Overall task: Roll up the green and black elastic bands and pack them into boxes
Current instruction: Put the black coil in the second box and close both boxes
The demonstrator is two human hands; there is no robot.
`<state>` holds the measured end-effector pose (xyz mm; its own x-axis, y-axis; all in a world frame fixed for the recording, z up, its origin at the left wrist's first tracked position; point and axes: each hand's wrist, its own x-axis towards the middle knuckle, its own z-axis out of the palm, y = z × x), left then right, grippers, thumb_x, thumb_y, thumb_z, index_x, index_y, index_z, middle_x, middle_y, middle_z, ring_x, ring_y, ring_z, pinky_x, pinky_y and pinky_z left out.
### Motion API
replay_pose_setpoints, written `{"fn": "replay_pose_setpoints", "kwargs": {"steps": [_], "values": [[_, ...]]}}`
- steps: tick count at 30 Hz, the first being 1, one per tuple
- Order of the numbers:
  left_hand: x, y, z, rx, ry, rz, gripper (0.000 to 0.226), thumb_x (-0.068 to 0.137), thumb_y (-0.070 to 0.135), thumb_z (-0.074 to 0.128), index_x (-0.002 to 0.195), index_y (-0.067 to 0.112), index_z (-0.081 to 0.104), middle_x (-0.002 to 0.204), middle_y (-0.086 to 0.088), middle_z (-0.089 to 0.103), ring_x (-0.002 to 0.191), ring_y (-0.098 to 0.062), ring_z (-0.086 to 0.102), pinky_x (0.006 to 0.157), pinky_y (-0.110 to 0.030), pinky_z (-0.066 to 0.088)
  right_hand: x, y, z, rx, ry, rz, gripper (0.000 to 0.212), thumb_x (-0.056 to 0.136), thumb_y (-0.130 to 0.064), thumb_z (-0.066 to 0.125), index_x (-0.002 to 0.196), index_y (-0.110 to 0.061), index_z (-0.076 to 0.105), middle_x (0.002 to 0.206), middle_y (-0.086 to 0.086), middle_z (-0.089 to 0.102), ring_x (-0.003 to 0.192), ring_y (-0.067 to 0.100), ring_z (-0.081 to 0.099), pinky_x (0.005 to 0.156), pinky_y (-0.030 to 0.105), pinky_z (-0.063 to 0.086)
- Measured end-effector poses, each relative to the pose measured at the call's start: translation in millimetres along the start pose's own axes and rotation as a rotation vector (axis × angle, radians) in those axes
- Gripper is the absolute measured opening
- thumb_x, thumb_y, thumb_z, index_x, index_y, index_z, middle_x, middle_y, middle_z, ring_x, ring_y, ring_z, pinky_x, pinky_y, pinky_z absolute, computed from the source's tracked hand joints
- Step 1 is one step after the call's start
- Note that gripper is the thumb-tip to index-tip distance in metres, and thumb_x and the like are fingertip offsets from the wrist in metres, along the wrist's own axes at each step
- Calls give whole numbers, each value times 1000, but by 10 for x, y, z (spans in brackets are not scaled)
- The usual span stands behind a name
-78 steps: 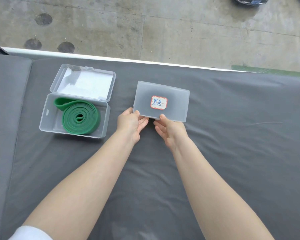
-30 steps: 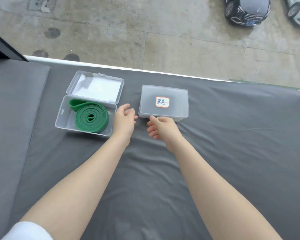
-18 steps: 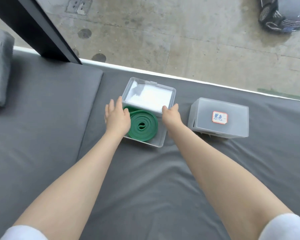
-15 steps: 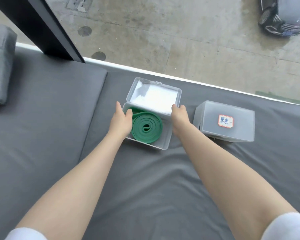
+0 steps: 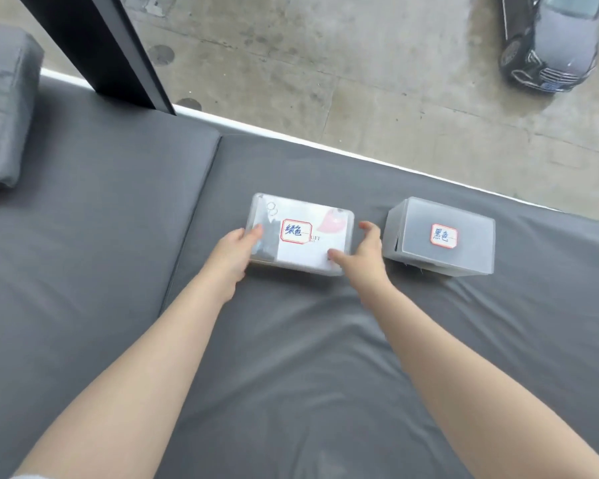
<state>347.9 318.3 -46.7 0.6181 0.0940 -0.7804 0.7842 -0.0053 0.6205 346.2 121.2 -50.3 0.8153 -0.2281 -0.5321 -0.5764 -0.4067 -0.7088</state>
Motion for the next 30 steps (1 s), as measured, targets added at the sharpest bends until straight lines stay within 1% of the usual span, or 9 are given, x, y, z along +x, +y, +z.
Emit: {"fn": "replay_pose_setpoints", "kwargs": {"steps": [3,7,11,16,18,21,23,25,30], "values": [[-31,-211,113,-80,140,92,36,94,18,51,130,21,49,102,7,57,96,-21,52,87,-32,45,-131,182,138,191,-130,284,63,88,-29,61,140,-21,27,137,1,44,107,24,51,93,41,47],[6,-313,186,-457,178,-33,38,94,9,51,132,12,49,118,-7,58,99,-26,60,89,-31,49,-130,345,263,536,-60,327,47,87,-19,64,128,-8,44,123,7,57,101,23,62,90,31,51],[35,-360,302,-617,193,-57,33,96,4,45,129,7,48,113,-11,61,99,-24,62,95,-34,48,-70,440,323,454,-2,283,33,83,-17,67,113,-13,54,102,0,66,98,20,64,97,39,49],[42,-395,367,-686,160,-111,46,96,16,49,139,13,33,126,-14,54,100,-31,59,87,-41,50,-147,451,219,287,-42,177,34,82,-31,66,114,-20,59,105,-4,68,100,14,62,96,38,48],[-4,-360,444,-744,100,-144,56,93,24,54,141,19,26,132,-13,48,94,-34,59,83,-48,51,-218,469,0,36,87,17,34,86,-35,62,115,-17,60,104,-7,65,102,15,58,92,31,44],[-65,-263,587,-767,88,-143,55,90,22,60,136,22,29,137,-9,45,82,-34,60,81,-50,51,-211,558,-495,-221,530,-148,25,91,-26,55,111,-14,62,114,2,60,113,29,47,93,38,33],[-94,-235,687,-755,151,-152,60,90,13,60,137,26,26,140,-8,41,87,-37,58,84,-51,50,-110,679,-828,-88,738,28,37,91,-25,54,126,-15,51,136,7,43,125,31,35,101,42,26],[-121,-220,788,-757,200,-144,65,90,7,58,139,30,23,140,-6,40,92,-38,57,86,-50,51,-31,787,-1095,122,766,257,54,91,-32,53,139,-19,34,149,5,25,132,30,28,106,45,24],[-128,-176,1082,-808,192,-77,62,92,2,53,141,28,26,136,-7,44,74,-18,58,89,-44,52,132,993,-1387,717,392,317,45,98,-34,42,141,-26,30,143,-6,34,120,28,50,95,41,47]]}}
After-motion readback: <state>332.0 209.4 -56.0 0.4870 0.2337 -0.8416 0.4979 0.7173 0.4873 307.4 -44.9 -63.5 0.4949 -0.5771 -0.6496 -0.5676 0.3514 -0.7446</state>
